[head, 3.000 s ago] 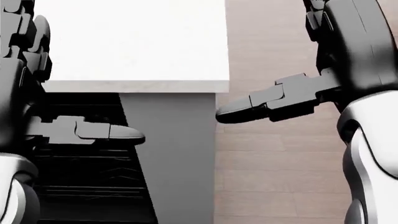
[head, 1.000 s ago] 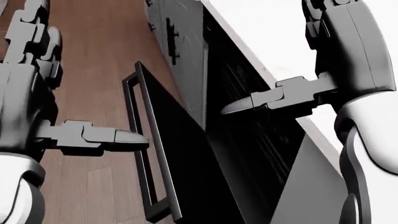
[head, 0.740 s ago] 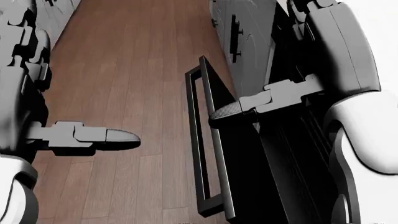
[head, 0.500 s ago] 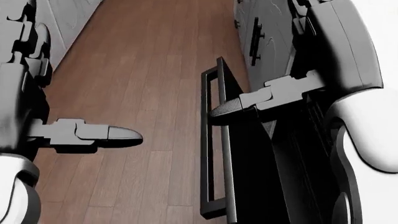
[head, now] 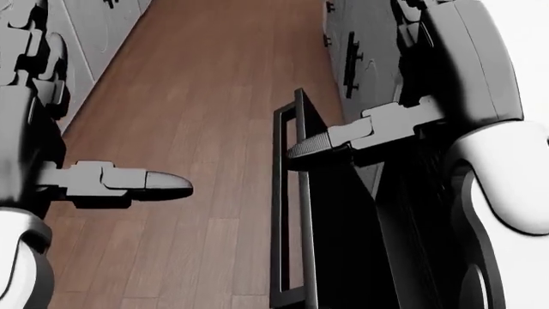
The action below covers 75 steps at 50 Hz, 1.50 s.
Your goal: Close the dishwasher door
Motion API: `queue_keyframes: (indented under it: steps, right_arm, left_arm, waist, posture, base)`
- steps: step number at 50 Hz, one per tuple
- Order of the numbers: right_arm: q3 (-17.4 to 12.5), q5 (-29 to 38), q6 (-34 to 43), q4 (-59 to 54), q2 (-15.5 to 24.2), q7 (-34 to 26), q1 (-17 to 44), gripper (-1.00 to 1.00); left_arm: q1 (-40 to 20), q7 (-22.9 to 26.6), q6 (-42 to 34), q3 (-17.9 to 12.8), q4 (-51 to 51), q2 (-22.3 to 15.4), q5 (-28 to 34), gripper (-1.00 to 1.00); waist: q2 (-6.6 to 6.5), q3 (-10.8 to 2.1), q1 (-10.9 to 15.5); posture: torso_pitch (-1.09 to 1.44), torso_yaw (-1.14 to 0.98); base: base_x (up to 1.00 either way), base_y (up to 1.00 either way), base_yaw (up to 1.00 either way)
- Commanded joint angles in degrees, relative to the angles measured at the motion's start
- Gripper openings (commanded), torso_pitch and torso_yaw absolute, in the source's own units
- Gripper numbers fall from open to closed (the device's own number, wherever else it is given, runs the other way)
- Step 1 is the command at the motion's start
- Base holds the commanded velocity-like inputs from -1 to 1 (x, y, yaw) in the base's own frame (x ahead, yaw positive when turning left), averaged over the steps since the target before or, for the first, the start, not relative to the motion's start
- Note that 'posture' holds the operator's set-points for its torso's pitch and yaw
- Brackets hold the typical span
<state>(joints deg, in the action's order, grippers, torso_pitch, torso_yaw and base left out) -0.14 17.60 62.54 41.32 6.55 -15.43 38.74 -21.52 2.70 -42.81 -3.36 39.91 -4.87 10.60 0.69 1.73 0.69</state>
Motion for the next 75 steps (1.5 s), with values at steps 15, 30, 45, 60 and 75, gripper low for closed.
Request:
queue_keyframes:
  steps: [15, 30, 45, 60, 75]
  right_arm:
    - [-0.13, 0.22, -2.03, 0.03, 0.54, 1.02, 0.37, 1.00]
    - [-0.01, 0.74, -2.67, -0.13, 0.28, 0.90, 0.13, 1.00]
    - [-0.13, 0.89, -2.35, 0.04, 0.35, 0.45, 0.27, 1.00]
    - [-0.24, 0.20, -3.17, 0.23, 0.21, 1.10, -0.75, 1.00]
    - [-0.17, 0.21, -4.02, -0.73, -0.07, 0.82, -0.74, 1.00]
  left_arm:
    - [-0.38, -0.04, 2.21, 0.54, 0.52, 0.11, -0.19, 1.00]
    - [-0.03, 0.04, 2.99, 0.70, -0.24, 0.30, -0.10, 1.00]
    - [-0.13, 0.21, 2.46, 0.54, 0.38, 0.23, -0.17, 1.00]
    - [9.56, 0.52, 12.58, 4.79, -16.63, 3.64, -0.38, 1.00]
    - [-3.29, -8.14, 32.63, 4.81, -80.41, 6.10, 1.98, 1.00]
  waist:
    - [-3.55, -0.31, -0.76]
    - [1.74, -1.02, 0.63]
    - [-1.21, -0.97, -0.28]
    - [-0.21, -1.05, 0.00]
    - [0.41, -1.16, -0.24]
  posture:
    - [0.00, 0.00]
    - [0.00, 0.00]
    - [0.00, 0.00]
    - [0.00, 0.00]
    - [0.00, 0.00]
  base:
    - [0.26, -0.09, 0.00]
    - [0.32, 0.00, 0.00]
    - [0.00, 0.00, 0.00]
    - [0.00, 0.00, 0.00]
    - [0.00, 0.00, 0.00]
